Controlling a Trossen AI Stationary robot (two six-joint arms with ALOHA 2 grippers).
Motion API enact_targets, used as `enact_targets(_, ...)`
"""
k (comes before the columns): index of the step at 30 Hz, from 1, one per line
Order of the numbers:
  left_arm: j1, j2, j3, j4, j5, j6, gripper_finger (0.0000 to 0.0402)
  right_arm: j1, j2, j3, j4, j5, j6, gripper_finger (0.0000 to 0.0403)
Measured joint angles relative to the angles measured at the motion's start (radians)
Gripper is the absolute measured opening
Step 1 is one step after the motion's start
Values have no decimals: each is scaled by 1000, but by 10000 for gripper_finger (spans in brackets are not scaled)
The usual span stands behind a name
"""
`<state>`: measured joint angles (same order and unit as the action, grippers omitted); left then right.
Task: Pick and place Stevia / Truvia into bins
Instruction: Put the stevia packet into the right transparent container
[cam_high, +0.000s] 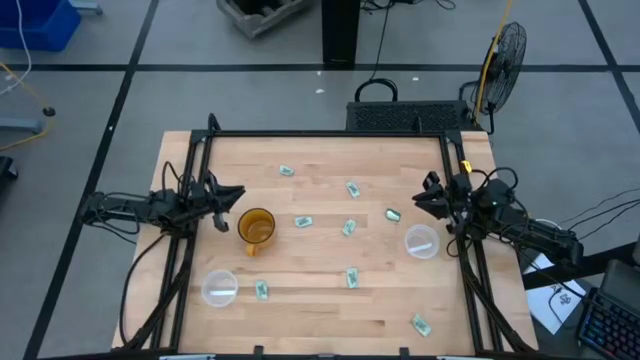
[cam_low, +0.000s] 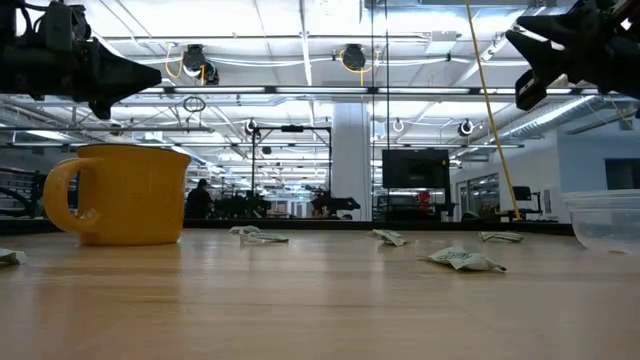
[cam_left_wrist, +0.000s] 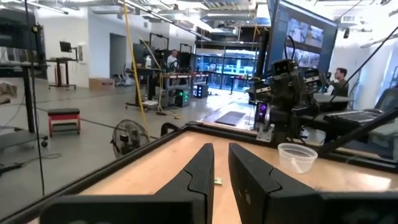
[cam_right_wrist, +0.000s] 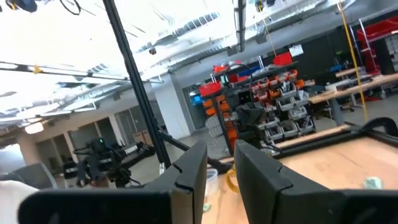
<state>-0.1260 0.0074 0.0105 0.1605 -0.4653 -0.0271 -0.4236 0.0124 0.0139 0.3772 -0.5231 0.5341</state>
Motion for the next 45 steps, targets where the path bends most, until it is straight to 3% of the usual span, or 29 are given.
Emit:
enact_targets(9, 0, 0, 0, 10, -34, 106, 51, 0, 0, 0, -29, 1, 130, 75)
enact_targets(17, 7, 0, 0, 66, -64, 158, 51, -1, 19, 0, -38, 145, -184, 75)
enact_targets(20, 25, 0, 0, 190, -134, 205, 51, -1, 41, 8, -4, 278, -213, 76)
enact_targets(24, 63, 18, 47, 189, -105, 279, 51, -2, 115, 57, -1, 307, -266, 88)
enact_targets(29, 159, 182, 176, 132, -111, 287, 51, -1, 327, 216, 77, 339, -436, 128)
enact_targets(35, 308, 537, 417, -53, -21, 238, 52, -1, 726, 419, 65, 343, -545, 168)
enact_targets(41, 411, 846, 572, -170, 49, 182, 87, -1, 1071, 452, 59, 354, -520, 171)
enact_targets(45, 458, 978, 616, -166, 50, 169, 128, 4, 1235, 452, 62, 471, -545, 166)
